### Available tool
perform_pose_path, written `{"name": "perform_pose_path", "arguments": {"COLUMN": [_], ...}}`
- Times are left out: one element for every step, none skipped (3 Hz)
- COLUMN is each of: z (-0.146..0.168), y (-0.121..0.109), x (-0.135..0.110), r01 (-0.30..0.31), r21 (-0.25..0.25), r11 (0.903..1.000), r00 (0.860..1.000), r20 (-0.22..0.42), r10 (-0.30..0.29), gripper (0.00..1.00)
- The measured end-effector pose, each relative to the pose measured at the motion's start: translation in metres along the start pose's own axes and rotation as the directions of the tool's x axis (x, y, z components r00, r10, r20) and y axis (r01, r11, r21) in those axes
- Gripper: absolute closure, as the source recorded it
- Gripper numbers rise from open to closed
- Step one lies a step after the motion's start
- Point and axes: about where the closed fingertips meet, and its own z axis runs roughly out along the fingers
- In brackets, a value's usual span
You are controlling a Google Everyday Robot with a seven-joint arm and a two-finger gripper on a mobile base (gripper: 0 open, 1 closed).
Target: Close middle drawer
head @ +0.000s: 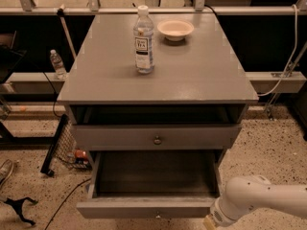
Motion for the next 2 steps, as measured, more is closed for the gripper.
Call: {"name": "perform_pose_path", "arguments": {"z": [0.000,-0.002], "y": [-0.003,-0.003], "x": [-0.024,-0.043], "r01": [0.034,0.054], "r21": [0.007,0.015], "r11": [0.9994,0.9984], "r00": [0.994,0.983], "r20": [0.100,0.172], "r10": [-0.034,-0.056], "gripper": [1.00,1.00]}}
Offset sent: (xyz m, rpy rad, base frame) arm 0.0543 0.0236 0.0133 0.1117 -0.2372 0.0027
